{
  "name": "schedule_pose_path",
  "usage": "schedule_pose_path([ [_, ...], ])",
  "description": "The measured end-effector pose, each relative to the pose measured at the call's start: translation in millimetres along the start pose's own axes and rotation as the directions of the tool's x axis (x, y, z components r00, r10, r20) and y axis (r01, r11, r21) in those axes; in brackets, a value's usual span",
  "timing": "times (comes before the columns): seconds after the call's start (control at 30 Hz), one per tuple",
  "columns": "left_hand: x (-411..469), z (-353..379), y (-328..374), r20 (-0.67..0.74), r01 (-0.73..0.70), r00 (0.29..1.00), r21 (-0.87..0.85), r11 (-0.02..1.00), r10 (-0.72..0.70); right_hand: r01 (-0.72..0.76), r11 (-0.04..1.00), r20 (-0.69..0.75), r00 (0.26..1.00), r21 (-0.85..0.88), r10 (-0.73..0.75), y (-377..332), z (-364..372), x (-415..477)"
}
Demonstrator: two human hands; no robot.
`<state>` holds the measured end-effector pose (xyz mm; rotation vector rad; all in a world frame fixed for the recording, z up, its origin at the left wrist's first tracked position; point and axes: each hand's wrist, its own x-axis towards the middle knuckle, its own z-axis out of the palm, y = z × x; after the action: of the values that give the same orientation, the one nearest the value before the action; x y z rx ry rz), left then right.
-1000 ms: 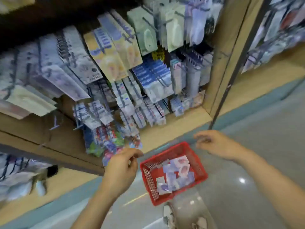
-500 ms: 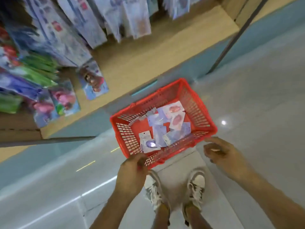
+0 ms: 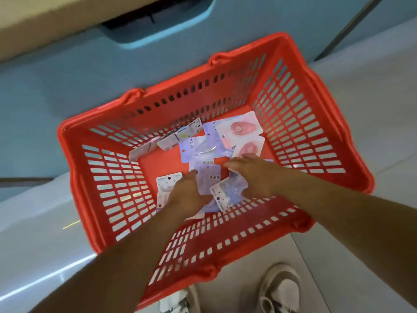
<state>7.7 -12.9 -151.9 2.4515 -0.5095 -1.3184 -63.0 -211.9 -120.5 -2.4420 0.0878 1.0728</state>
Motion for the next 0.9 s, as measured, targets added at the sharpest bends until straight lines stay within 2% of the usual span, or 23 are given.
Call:
schedule_pose_path([
  [0.1,32,16,6,-0.060,0.035,0.997,-0.159,0.987,-0.045,-0.008,0.968,0.064,0.998,-0.252,0.026,9,7,22],
  [0.2,38,30,5,-0.070,0.124,0.984,-0.404,0.906,-0.166,0.022,0.895,0.010,1.000,-0.446,-0.020,9,15,31],
  [0.23,36,33,5,-0.044,0.159,0.980,-0.426,0.891,-0.195,0.023,0.871,-0.025,0.999,-0.490,-0.040,9,19,34],
  [0.3,31,39,6,0.011,0.194,0.979,-0.327,0.925,-0.202,0.008,0.815,-0.075,0.995,-0.580,-0.064,7,25,39],
  [0.37,28,41,9,0.073,0.145,0.988,-0.098,0.985,-0.139,0.007,0.773,-0.063,0.996,-0.634,-0.061,5,27,40],
  [0.43,28,45,13,0.076,0.085,0.994,-0.010,0.996,-0.084,0.027,0.771,-0.054,0.995,-0.636,-0.079,6,25,38],
  [0.6,26,38,12,-0.034,0.057,0.997,-0.178,0.982,-0.064,0.032,0.814,-0.056,0.995,-0.580,-0.079,13,6,35],
  [0.67,20,23,11,-0.072,0.034,0.996,-0.231,0.972,-0.052,0.025,0.841,-0.033,0.998,-0.541,-0.051,13,-1,35],
  [0.77,5,-9,5,-0.150,0.021,0.986,-0.295,0.955,-0.068,0.000,0.872,-0.077,0.996,-0.490,-0.043,17,-6,31],
  [0.9,-28,-43,-6,-0.219,0.053,0.966,-0.358,0.932,-0.139,-0.036,0.954,-0.159,0.987,-0.296,-0.012,23,-17,19],
])
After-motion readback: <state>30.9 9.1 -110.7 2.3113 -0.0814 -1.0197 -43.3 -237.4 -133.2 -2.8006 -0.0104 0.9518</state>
